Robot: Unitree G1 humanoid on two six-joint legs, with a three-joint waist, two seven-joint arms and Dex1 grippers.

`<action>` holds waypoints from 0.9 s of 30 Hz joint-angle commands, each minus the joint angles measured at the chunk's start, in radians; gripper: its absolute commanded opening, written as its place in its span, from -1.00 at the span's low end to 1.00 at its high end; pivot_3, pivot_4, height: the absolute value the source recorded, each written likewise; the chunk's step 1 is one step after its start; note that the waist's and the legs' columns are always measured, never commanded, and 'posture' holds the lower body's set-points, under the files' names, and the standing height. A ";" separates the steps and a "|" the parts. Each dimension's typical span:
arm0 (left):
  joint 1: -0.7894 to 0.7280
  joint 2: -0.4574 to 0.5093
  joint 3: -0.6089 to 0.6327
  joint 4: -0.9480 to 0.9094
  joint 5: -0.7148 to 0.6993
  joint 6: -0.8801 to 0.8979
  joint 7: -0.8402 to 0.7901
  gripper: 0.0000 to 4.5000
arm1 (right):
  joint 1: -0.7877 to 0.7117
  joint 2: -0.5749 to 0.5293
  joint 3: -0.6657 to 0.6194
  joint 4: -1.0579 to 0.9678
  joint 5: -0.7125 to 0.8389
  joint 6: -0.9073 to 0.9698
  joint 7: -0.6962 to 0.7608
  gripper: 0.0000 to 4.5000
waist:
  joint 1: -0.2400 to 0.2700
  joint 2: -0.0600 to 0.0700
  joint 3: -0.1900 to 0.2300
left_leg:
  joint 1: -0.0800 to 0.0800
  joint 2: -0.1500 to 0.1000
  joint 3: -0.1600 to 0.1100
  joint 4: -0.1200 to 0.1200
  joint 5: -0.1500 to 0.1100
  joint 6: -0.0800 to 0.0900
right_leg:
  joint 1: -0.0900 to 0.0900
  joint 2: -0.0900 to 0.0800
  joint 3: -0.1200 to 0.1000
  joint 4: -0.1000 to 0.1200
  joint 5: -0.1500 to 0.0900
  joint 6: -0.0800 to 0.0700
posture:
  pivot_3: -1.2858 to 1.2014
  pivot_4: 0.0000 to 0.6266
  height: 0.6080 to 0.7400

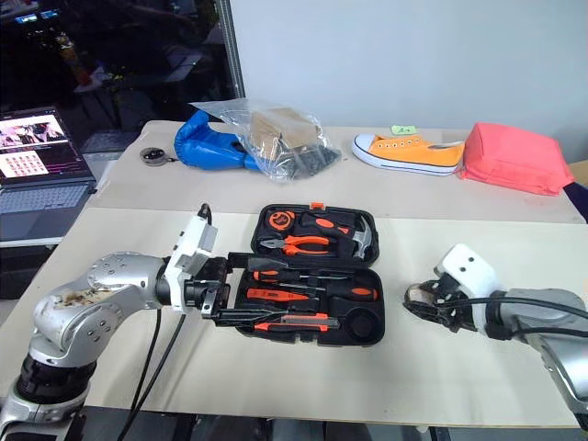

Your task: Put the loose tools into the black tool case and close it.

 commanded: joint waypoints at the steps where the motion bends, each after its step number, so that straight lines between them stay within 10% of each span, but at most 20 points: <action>1: 0.008 0.010 0.018 -0.041 -0.009 -0.026 0.022 0.81 | -0.060 -0.024 0.067 0.037 -0.059 0.017 0.006 0.03 | -0.001 0.000 0.000 | 0.000 0.000 0.000 0.000 0.000 0.000 | 0.000 0.000 0.000 0.000 0.000 0.000 | 0.03 -0.52 1.00; 8: 0.025 0.007 0.020 -0.061 -0.027 -0.023 0.064 0.81 | -0.104 -0.002 0.132 0.084 -0.121 -0.040 0.024 -0.99 | -0.003 0.001 0.001 | 0.001 0.000 0.000 0.000 0.000 0.000 | 0.000 0.000 0.000 0.001 0.000 0.000 | 0.03 -0.52 1.00; 16: 0.101 0.060 0.080 -0.054 -0.066 -0.027 0.030 0.81 | -0.099 -0.063 -0.077 -0.167 0.139 0.053 0.214 -0.99 | -0.006 0.004 0.004 | 0.001 0.001 0.000 0.000 0.000 0.000 | 0.000 0.001 0.000 0.002 0.000 0.000 | 0.03 -0.52 1.00; 27: 0.274 0.201 0.182 -0.152 -0.077 -0.074 -0.044 0.81 | -0.290 -0.073 0.316 -0.250 0.048 0.125 0.203 -0.99 | -0.005 -0.001 0.008 | 0.003 0.005 0.000 0.000 0.000 0.000 | 0.000 0.003 0.001 0.002 0.001 -0.003 | 0.03 -0.52 1.00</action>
